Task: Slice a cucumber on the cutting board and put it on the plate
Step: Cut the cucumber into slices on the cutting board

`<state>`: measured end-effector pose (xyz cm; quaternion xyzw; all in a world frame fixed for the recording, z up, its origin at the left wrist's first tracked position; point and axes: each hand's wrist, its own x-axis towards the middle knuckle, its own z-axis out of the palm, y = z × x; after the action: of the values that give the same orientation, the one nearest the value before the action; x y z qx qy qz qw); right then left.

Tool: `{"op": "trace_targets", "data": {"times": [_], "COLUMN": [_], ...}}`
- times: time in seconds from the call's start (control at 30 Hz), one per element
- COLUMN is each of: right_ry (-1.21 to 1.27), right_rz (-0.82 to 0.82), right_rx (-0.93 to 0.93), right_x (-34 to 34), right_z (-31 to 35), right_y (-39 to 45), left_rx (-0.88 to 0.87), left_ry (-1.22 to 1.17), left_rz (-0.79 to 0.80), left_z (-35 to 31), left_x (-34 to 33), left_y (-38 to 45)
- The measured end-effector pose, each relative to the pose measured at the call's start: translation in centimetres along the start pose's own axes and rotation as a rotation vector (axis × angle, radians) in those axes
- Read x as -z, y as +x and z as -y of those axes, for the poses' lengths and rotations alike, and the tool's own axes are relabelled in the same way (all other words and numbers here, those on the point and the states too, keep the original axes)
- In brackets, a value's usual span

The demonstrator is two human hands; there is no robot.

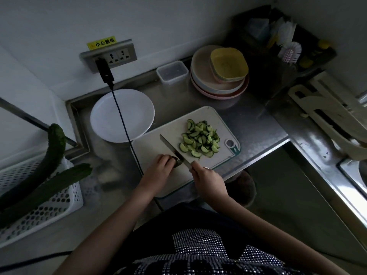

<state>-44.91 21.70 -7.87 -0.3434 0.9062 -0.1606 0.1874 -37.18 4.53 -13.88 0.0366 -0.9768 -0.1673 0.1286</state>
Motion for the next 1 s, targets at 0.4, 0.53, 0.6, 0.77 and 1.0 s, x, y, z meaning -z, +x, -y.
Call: {"op": "trace_targets", "data": {"times": [0.4,0.53,0.6,0.77,1.0], "right_ry": [-0.202,-0.226,-0.225,-0.223,-0.197], "right_rz": [0.104,0.1,0.102,0.119,0.13], "right_rx": [0.118,0.114,0.117,0.107,0.08], "right_x": [-0.38,-0.42,-0.45,-0.4,-0.48], "right_z": [0.0,0.07,0.2,0.2,0.47], "right_y": [-0.31,-0.52,-0.52,-0.73,-0.64], "left_rx": [-0.102,-0.075,-0.063,-0.06,-0.056], "left_ry": [0.124,0.089,0.098,0.11,0.065], "left_rz": [-0.023,0.015,0.025,0.028,0.046], "left_z": [-0.43,-0.04,-0.08,-0.31,-0.34], "left_x": [0.57,0.08,0.03,0.24,0.26], "left_y": [0.05,-0.18,-0.17,-0.22,-0.27]}}
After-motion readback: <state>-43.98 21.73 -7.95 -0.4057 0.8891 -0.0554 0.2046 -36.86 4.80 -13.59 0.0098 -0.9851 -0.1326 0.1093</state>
